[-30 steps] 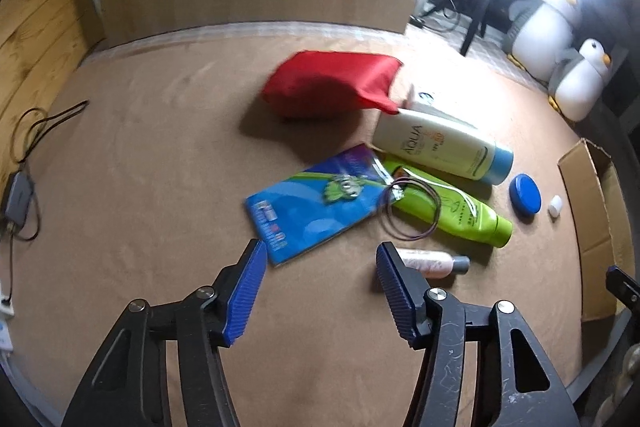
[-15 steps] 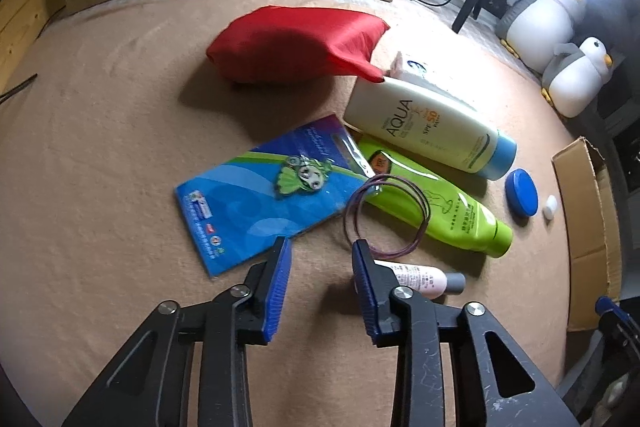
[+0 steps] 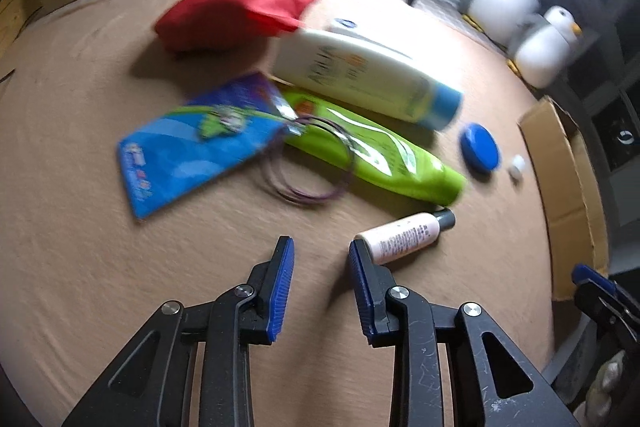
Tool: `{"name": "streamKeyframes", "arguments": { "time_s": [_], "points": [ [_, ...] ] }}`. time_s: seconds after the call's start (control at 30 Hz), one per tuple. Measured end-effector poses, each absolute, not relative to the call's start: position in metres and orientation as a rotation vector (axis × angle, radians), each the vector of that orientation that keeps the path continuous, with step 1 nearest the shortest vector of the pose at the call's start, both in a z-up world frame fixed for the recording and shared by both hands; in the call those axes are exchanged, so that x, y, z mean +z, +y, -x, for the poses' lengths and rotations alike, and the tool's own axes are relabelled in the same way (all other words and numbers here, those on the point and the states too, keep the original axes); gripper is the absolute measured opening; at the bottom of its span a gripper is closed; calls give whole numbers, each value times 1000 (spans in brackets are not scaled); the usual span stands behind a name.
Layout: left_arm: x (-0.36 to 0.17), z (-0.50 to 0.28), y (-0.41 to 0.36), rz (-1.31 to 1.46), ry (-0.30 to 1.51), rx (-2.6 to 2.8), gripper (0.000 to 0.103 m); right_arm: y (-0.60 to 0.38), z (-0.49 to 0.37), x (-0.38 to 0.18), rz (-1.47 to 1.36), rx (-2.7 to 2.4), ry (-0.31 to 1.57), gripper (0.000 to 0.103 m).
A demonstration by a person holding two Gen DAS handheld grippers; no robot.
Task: Organize objects
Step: 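Close the left tool on the purple rubber bands while the right grasps the white bottle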
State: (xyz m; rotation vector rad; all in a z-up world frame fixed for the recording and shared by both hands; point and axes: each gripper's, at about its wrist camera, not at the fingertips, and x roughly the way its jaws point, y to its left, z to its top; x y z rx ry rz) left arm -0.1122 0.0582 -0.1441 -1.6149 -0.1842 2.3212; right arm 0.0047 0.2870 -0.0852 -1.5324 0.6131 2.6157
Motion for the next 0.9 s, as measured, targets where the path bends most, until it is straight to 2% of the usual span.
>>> {"name": "streamKeyframes", "arguments": {
  "time_s": [0.23,0.53,0.73,0.9],
  "points": [
    [-137,91,84,1598,-172,2236,31,285,-5,-90,1547,2613,614,55],
    [-110,129,39,1583,-211,2398,31,284,-1,-97,1560,2593,628,55],
    [-119,147,57,1585,-71,2295,31,276,3,-100,1583,2607,623,55],
    [-131,157,64,1619,-44,2250,31,276,4,-100,1576,2608,623,55]
  ]
}}
